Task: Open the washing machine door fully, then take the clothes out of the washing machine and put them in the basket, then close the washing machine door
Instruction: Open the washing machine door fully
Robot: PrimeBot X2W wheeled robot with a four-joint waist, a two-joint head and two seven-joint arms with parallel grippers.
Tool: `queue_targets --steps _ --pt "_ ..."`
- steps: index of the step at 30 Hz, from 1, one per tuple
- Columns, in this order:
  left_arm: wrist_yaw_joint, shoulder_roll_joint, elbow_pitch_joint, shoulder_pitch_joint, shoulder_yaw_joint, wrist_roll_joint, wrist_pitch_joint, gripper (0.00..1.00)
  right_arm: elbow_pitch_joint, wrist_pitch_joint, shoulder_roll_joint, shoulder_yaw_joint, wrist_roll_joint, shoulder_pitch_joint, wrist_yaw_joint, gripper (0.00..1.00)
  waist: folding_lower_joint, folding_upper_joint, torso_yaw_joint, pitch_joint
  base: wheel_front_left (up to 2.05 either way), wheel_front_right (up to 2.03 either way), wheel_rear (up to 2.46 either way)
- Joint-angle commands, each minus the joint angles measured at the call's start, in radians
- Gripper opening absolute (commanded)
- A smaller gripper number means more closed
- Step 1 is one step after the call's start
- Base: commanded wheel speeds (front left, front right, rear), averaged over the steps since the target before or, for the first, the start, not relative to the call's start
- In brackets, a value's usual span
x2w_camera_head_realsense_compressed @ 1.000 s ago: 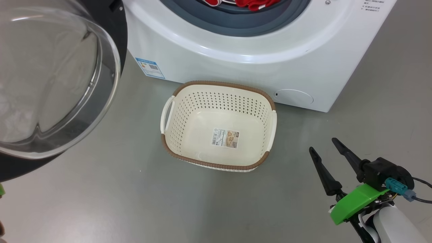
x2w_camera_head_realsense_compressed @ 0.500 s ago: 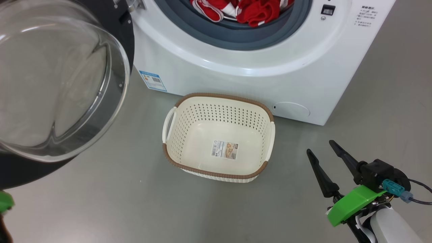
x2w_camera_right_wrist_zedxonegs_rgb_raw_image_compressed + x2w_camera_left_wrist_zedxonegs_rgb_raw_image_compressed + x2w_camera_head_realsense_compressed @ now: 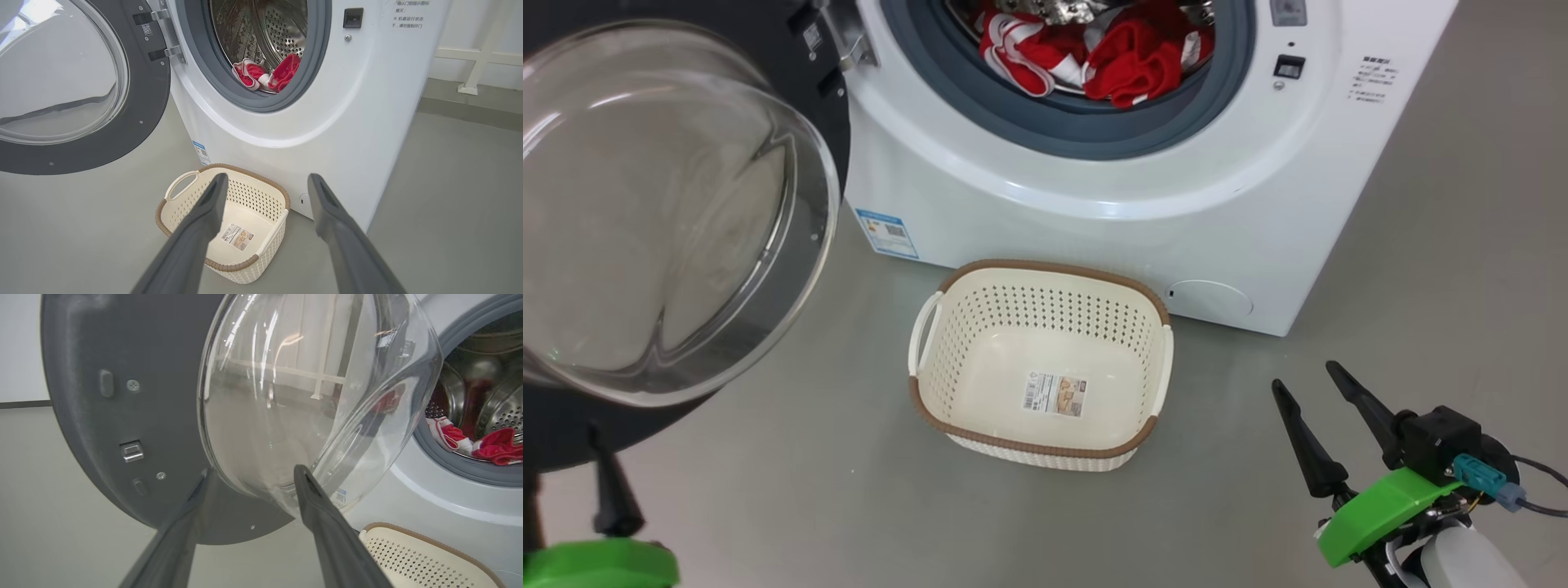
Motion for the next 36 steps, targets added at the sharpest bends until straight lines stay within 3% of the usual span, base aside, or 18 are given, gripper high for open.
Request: queue_targets --steps 1,10,16,29,36 --pt "-0.003 0.026 -0.052 0.03 -0.01 -0.011 -0.005 1.0 -0.022 -0.012 0.005 0.008 -0.001 0.017 0.002 1.0 0.0 0.0 -0.02 -0.018 0.0 0.0 0.0" --pt "-0.003 0.009 -0.138 0.112 -0.197 -0.055 -0.005 1.0 -0.033 -0.012 0.012 -0.048 -0.002 0.048 0.002 1.0 0.0 0.0 -0.082 -0.036 0.0 0.0 0.0" --pt "-0.003 0.037 -0.197 0.153 -0.291 -0.11 -0.005 1.0 -0.048 -0.012 0.024 -0.085 -0.006 0.063 0.002 1.0 0.0 0.0 -0.156 -0.036 0.0 0.0 0.0" --pt "-0.003 0.092 -0.255 0.188 -0.427 -0.163 -0.005 1.0 -0.069 -0.012 0.038 -0.141 -0.012 0.08 0.002 1.0 0.0 0.0 -0.298 -0.024 0.0 0.0 0.0" --pt "-0.003 0.104 -0.291 0.2 -0.446 -0.184 -0.005 1.0 -0.082 -0.012 0.04 -0.166 -0.015 0.094 0.002 1.0 0.0 0.0 -0.344 -0.027 0.0 0.0 0.0"
